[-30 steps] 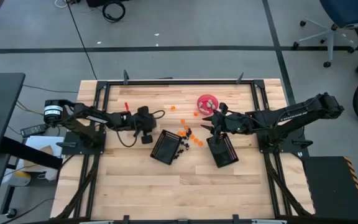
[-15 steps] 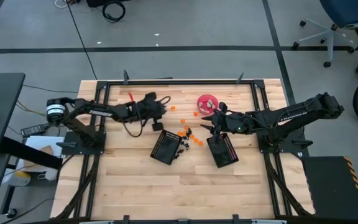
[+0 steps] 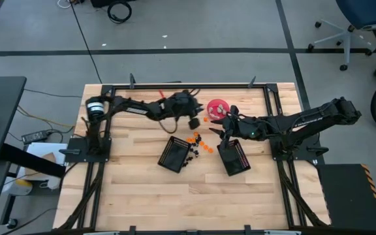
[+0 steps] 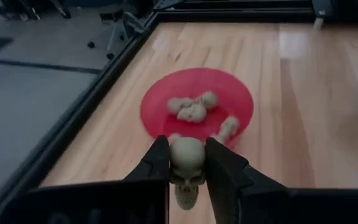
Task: Sort Halloween decoration
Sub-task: Put the white skull toy into the pink container, then put the orange pumpkin toy into the left black bin
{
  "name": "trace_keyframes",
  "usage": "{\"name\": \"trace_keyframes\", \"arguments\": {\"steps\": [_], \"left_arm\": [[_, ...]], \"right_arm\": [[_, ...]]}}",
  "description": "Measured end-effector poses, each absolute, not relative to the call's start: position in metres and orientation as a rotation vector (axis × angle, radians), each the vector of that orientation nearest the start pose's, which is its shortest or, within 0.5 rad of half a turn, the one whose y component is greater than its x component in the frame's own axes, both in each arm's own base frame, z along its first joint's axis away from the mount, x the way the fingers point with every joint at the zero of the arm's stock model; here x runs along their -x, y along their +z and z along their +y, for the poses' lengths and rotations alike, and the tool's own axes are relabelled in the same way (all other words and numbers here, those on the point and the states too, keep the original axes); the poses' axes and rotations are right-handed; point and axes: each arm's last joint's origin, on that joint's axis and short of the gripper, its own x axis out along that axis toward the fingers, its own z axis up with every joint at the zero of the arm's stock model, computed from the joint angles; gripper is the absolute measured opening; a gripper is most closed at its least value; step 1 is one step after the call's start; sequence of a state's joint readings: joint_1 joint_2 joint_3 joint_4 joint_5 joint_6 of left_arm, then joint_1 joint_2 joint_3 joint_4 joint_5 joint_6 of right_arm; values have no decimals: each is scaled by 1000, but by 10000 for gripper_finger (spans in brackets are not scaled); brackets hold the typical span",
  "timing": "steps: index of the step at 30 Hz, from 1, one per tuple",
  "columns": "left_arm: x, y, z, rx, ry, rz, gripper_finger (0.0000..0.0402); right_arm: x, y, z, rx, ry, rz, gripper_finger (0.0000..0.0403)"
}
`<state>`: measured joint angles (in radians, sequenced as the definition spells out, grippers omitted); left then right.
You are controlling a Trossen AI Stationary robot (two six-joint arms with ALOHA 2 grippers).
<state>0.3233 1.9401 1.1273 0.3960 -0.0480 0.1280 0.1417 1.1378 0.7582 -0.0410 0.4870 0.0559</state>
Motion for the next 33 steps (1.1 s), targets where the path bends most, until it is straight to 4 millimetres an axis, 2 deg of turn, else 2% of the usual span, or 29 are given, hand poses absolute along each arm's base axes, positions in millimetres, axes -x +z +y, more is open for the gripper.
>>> {"name": "trace_keyframes", "arguments": {"steps": [6, 17, 25, 31, 33], "left_arm": [[-431, 175, 146, 46, 360, 439, 53], [-466, 172, 157, 116, 376, 411, 87], [-467, 167, 157, 126, 360, 455, 140], [-453, 200, 137, -25, 316, 502, 150], [-443, 198, 126, -79, 324, 528, 146]], "right_arm": [[-242, 272, 21, 74, -352, 385, 141], [-241, 274, 22, 77, -338, 377, 141], [-241, 273, 23, 78, -333, 379, 141], [-233, 274, 30, 87, -312, 406, 141], [-229, 275, 32, 93, -304, 420, 141]]}}
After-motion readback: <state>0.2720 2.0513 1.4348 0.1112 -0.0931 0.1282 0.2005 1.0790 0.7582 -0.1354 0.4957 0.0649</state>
